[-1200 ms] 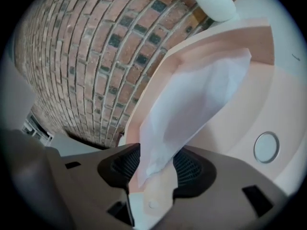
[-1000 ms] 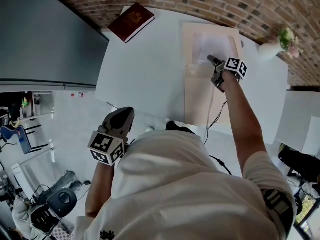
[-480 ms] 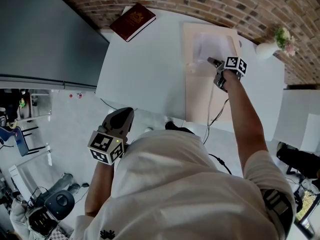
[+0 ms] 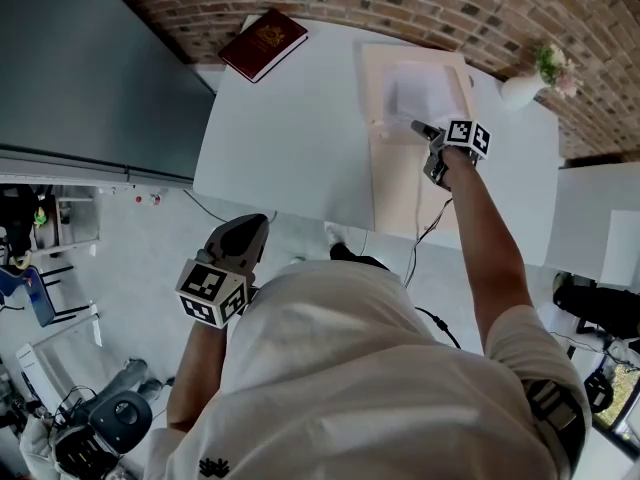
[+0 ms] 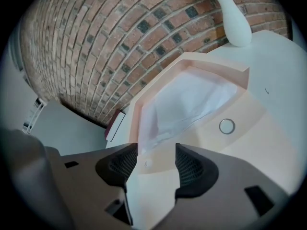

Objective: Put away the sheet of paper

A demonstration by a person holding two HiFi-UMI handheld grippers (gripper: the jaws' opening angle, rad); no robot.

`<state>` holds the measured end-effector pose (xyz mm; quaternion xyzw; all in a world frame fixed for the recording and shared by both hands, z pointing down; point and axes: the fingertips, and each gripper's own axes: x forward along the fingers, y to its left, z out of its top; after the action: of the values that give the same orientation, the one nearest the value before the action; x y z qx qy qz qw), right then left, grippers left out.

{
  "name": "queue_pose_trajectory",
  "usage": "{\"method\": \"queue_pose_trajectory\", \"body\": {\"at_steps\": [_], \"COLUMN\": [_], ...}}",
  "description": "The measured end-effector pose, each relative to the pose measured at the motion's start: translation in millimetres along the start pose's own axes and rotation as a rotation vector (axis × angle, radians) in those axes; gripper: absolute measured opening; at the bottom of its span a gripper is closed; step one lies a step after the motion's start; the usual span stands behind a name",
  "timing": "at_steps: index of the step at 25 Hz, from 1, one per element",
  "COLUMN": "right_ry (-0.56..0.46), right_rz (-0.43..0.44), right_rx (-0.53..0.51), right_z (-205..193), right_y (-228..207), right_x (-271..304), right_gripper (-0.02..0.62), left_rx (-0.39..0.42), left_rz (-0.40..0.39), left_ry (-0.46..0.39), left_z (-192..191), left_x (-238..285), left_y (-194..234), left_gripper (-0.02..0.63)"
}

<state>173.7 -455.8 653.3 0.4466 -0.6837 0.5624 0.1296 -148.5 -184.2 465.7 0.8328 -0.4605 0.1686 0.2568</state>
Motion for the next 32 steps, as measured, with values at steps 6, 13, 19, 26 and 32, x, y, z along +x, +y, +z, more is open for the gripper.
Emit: {"method": "queue_pose_trajectory", "body": {"at_steps": [6,13,19,26,32], "right_ry": [-0.029,-0.079,-0.100,-0.076,-0.067], "right_rz": [-0.004,0.006,0.004,0.018,0.057], "right_rx": [-0.075,-0.160,-0.227,-0.309,-0.383], "right_z": [-37,-91,-144,-213,-267], "right_y": [22,54,74,97,125], "right_x": [-26,-62,-89,-111,-130], "right_gripper": [0.249,0.122,0.041,0.029,0.028], "left_rx": [0.028,0.052,0.065,0.065,0.063], "left_rz": [-0.040,-0.084,-0.105,-0.127,-0.147], "left_ry": [-0.007,-0.013,-0.026,-0.025,-0.019], "left_z": [-11,-26,-38,-63,-82], "left_x": [-22,-47,-69,-94,-109], "left_y": [-5,-12,-18,-22,-27], "left_gripper": [0.029,0.029,0.029,0.029,0.029]}}
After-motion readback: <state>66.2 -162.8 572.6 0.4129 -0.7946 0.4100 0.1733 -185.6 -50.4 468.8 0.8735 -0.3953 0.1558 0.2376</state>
